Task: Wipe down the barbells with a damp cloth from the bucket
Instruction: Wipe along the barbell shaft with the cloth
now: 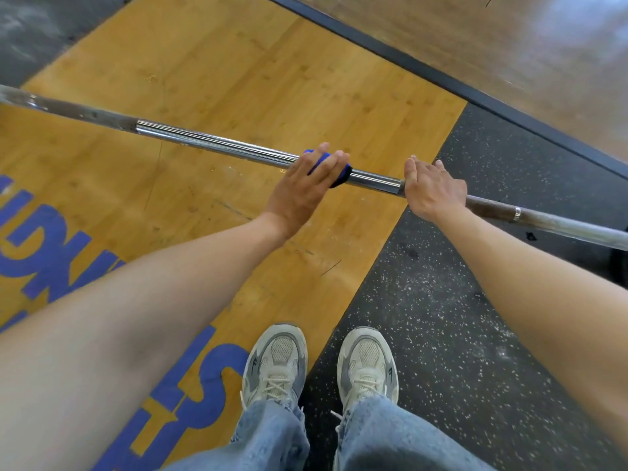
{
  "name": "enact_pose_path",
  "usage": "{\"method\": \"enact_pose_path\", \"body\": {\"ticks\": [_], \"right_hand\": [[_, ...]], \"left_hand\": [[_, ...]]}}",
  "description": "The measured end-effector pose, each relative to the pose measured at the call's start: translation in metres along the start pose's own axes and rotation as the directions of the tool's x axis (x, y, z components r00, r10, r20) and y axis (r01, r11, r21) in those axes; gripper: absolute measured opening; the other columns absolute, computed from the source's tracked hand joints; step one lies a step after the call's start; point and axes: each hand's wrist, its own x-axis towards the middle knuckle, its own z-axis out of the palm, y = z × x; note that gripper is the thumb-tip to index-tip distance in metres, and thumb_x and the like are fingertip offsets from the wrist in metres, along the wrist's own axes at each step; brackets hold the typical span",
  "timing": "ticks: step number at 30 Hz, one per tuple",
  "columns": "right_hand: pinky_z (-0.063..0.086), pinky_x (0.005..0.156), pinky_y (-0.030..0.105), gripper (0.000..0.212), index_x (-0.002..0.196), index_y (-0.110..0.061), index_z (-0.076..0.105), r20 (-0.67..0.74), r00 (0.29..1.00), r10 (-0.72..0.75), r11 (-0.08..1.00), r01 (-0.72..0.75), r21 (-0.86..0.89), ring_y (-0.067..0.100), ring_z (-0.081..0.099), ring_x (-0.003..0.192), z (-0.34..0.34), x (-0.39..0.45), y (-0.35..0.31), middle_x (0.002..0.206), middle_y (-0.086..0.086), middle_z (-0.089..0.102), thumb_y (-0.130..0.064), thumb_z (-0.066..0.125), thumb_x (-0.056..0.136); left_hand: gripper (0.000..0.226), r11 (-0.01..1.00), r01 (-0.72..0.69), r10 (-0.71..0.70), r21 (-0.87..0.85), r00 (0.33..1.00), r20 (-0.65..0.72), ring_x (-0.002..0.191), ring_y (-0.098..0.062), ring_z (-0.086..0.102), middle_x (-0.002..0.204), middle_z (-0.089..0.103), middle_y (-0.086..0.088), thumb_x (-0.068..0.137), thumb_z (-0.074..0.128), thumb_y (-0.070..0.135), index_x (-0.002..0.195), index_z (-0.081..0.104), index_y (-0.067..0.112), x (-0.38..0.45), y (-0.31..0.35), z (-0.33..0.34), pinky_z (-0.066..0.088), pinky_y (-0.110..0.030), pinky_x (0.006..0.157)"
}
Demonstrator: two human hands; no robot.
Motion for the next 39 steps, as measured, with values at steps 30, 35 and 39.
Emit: {"method": "enact_pose_path", "body": {"ticks": [30, 35, 39], "right_hand": [[-0.018, 0.122, 0.051, 0.065, 0.162, -0.02, 0.014, -0.172, 0.957, -0.234, 0.951, 0.189, -0.245, 0.015, -0.011, 0.156, 0.046, -0.088, 0.011, 0.17, 0.003, 0.005, -0.046, -0.005, 0.106], [-0.007, 0.125, 0.051, 0.066, 0.162, -0.019, 0.013, -0.254, 0.942, -0.221, 0.964, 0.17, -0.206, 0.017, -0.008, 0.156, 0.054, -0.089, 0.011, 0.17, 0.004, 0.006, -0.047, -0.004, 0.105], [0.0, 0.125, 0.054, 0.063, 0.162, -0.022, 0.014, -0.313, 0.924, -0.217, 0.968, 0.163, -0.189, 0.019, -0.006, 0.157, 0.054, -0.083, 0.013, 0.17, 0.006, 0.006, -0.046, 0.003, 0.105]], "left_hand": [[0.07, 0.979, -0.103, 0.1, -0.174, 0.995, -0.03, 0.141, -0.031, 0.04, 0.148, 0.049, -0.008, 0.09, 0.054, -0.013, 0.154, 0.037, 0.009, -0.052, 0.044, -0.026, 0.033, -0.043, 0.12], [0.062, 0.984, -0.069, 0.061, -0.163, 0.997, -0.057, 0.14, -0.035, 0.041, 0.145, 0.049, -0.008, 0.093, 0.042, -0.01, 0.153, 0.042, 0.008, -0.053, 0.054, -0.028, 0.032, -0.046, 0.119], [0.055, 0.96, -0.146, 0.133, -0.241, 0.989, -0.069, 0.138, -0.034, 0.051, 0.143, 0.058, -0.01, 0.101, 0.025, -0.008, 0.146, 0.053, 0.005, -0.031, 0.095, -0.037, 0.043, -0.048, 0.113]]}}
